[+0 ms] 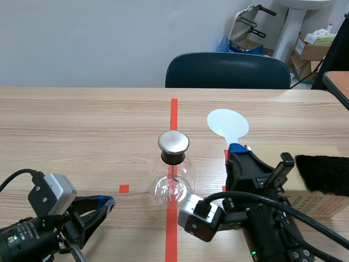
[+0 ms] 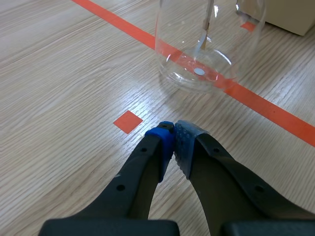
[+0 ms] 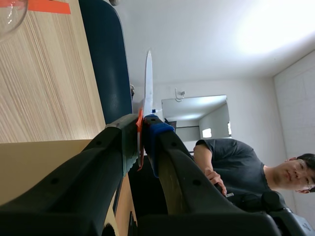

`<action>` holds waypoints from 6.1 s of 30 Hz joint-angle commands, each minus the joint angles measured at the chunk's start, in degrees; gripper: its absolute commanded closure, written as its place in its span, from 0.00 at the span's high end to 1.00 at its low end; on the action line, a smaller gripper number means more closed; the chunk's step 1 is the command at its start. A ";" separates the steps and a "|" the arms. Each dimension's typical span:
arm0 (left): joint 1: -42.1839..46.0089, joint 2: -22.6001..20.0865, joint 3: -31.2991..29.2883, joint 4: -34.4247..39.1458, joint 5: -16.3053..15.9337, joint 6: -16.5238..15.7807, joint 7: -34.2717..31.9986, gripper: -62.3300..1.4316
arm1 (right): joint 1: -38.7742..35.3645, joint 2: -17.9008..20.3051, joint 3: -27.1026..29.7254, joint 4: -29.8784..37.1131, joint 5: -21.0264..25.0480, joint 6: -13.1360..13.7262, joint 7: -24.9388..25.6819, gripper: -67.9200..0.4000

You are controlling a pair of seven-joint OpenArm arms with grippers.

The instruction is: Do the electroscope experiment

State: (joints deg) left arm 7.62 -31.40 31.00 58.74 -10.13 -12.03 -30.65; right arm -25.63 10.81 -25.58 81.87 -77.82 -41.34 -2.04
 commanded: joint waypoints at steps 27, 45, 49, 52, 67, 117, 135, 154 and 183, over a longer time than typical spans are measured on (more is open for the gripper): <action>-1.53 3.23 3.04 0.87 0.48 2.54 -2.51 0.07 | 0.22 0.28 0.46 1.16 -0.11 -0.87 -0.61 0.02; -4.33 2.93 2.99 0.83 -1.66 2.54 -0.42 0.07 | 0.22 0.28 0.46 1.16 -0.11 -0.87 -0.61 0.02; -4.33 2.93 2.99 0.83 -1.66 2.54 -0.37 0.07 | 0.22 0.28 0.46 1.16 -0.11 -0.87 -0.61 0.02; -4.33 2.93 2.99 0.83 -1.64 2.54 -0.35 0.07 | 0.22 0.28 0.46 1.16 -0.11 -0.85 -0.61 0.02; -4.33 2.93 2.99 0.83 -1.64 2.54 -0.35 0.07 | 0.22 0.28 0.46 1.16 -0.11 -0.85 -0.61 0.02; -4.31 2.80 2.99 0.83 -1.64 2.51 -0.37 0.07 | 0.22 0.28 0.46 1.16 -0.11 -0.85 -0.61 0.02; -4.31 2.80 2.99 0.83 -1.64 2.51 -0.35 0.07 | 0.22 0.28 0.46 1.16 -0.11 -0.85 -0.61 0.02; -3.67 2.82 3.02 0.83 -1.64 2.49 -0.31 0.07 | 0.22 0.28 0.46 1.16 -0.11 -0.83 -0.61 0.02; -3.67 2.82 3.02 0.83 -1.64 2.49 0.28 0.07 | 0.22 0.31 0.46 1.16 -0.13 -0.81 19.71 0.02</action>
State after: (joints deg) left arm 3.97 -28.27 34.22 58.74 -11.57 -9.41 -29.89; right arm -25.61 10.83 -25.58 81.87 -78.06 -41.34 17.47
